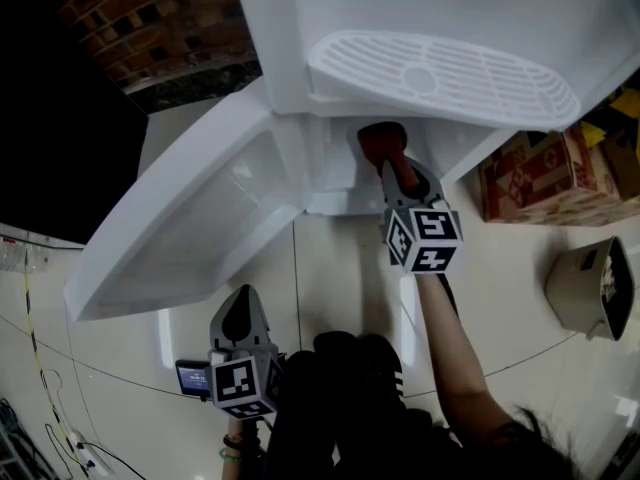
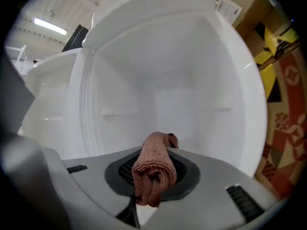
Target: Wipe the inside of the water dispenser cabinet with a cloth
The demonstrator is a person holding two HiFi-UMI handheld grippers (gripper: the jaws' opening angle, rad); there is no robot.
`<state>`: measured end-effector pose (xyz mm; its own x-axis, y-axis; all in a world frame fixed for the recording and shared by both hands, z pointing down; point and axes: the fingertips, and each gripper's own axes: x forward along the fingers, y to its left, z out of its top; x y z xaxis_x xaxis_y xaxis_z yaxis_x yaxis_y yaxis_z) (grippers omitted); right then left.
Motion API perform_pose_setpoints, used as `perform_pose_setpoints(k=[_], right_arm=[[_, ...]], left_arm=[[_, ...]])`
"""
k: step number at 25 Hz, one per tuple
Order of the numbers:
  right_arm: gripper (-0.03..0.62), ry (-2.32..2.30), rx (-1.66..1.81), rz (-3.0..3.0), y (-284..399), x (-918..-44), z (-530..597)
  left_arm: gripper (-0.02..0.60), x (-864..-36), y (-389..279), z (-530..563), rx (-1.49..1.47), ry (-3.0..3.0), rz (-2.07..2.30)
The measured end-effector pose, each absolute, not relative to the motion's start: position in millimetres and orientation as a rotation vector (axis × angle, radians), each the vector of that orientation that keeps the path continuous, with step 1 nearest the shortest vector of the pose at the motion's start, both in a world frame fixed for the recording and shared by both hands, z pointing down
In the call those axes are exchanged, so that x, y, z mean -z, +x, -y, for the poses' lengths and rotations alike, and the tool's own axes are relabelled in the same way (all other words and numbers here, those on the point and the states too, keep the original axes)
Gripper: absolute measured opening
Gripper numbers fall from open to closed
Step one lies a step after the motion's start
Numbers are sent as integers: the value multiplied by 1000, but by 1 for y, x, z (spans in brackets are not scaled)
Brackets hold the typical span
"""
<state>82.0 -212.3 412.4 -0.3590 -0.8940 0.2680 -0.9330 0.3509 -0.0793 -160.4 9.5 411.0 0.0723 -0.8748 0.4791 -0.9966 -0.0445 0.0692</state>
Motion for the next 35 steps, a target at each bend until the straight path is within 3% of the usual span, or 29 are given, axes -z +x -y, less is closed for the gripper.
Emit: perform_pose_setpoints(k=[9,19,26,35], right_arm=[[74,1353,-207,2498,-9,-425,245],[74,1712,-266,2128,119,-448,251],[74,1844,-282,2028,148,-452,237],[75,1548,-277,2539,28,-400,182]], left_arm=[[3,-412,-167,-10,-435,1967,1867],[3,-412,-164,-9,-429,1971,1863],[3,-408,-163,-5,-427,1980,1872],[3,-395,-139,22,-447,2098,1845]])
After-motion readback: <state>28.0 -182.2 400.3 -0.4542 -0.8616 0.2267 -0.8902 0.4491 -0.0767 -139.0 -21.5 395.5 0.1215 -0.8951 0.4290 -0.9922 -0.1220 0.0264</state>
